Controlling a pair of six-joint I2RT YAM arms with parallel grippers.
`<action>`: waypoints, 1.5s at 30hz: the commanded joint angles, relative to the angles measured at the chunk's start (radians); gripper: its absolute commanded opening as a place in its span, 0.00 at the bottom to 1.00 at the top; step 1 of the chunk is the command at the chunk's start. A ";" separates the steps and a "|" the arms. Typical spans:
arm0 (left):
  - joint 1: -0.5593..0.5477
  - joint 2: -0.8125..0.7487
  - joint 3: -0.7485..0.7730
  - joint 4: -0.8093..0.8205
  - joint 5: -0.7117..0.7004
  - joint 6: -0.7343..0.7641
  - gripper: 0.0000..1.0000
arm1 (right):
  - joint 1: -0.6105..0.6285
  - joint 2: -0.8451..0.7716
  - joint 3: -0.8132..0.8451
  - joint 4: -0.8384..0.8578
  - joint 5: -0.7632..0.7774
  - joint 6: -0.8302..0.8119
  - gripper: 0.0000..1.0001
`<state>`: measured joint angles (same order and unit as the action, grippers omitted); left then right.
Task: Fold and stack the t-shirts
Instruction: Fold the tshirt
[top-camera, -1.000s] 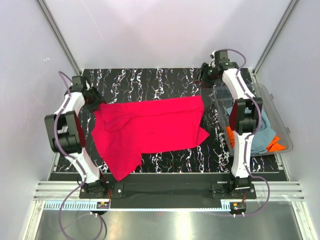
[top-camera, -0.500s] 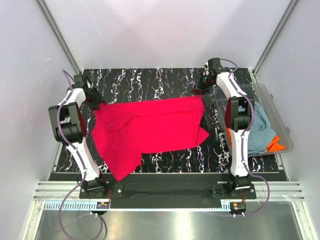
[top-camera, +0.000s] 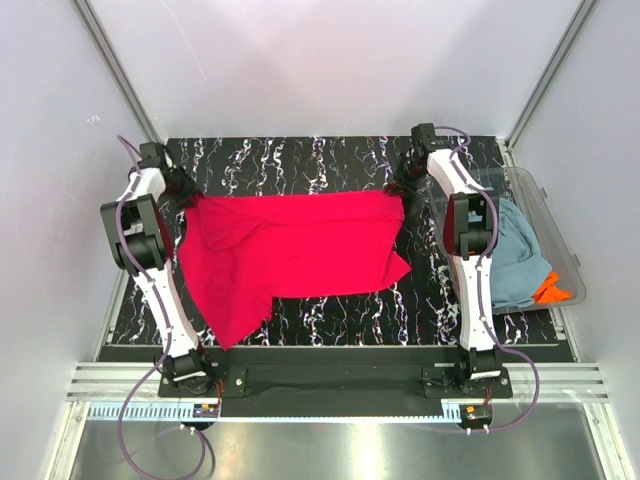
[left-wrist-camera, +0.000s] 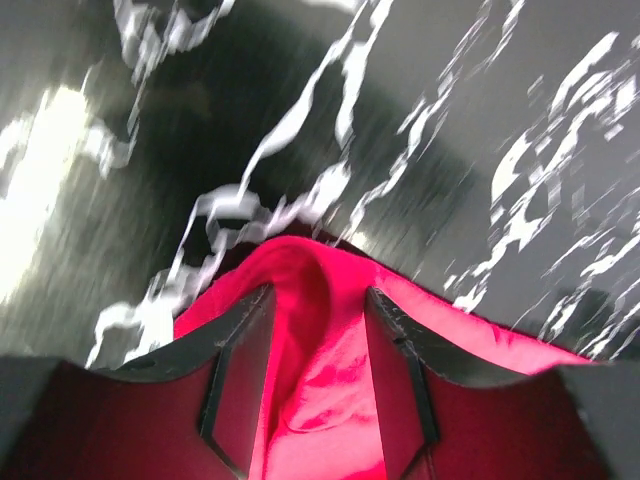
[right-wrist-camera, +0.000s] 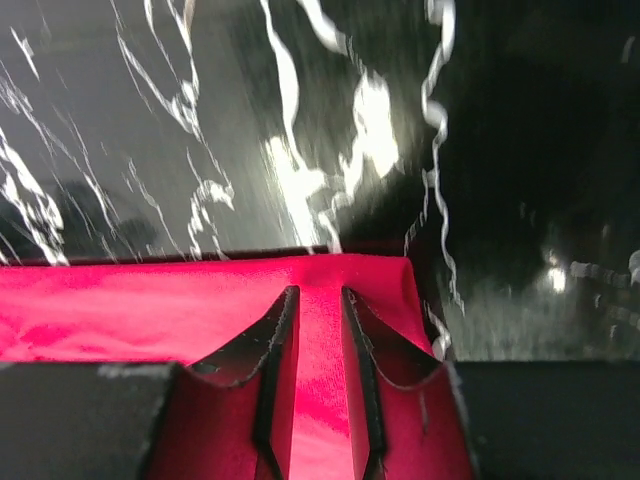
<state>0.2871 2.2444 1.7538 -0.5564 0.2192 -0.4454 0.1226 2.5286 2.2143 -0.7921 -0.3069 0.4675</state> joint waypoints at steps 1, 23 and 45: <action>0.009 0.078 0.122 0.016 0.043 -0.004 0.47 | 0.008 0.076 0.125 -0.012 0.098 0.028 0.30; -0.029 -0.731 -0.581 0.086 -0.037 -0.006 0.57 | 0.293 -0.221 0.138 -0.046 0.074 0.074 0.63; -0.023 -0.520 -0.659 0.288 0.143 0.004 0.56 | 0.632 0.041 -0.184 0.916 0.032 0.787 0.28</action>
<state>0.2573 1.7035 1.0523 -0.3222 0.3397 -0.4450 0.7238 2.5519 1.9404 0.0513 -0.3073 1.1973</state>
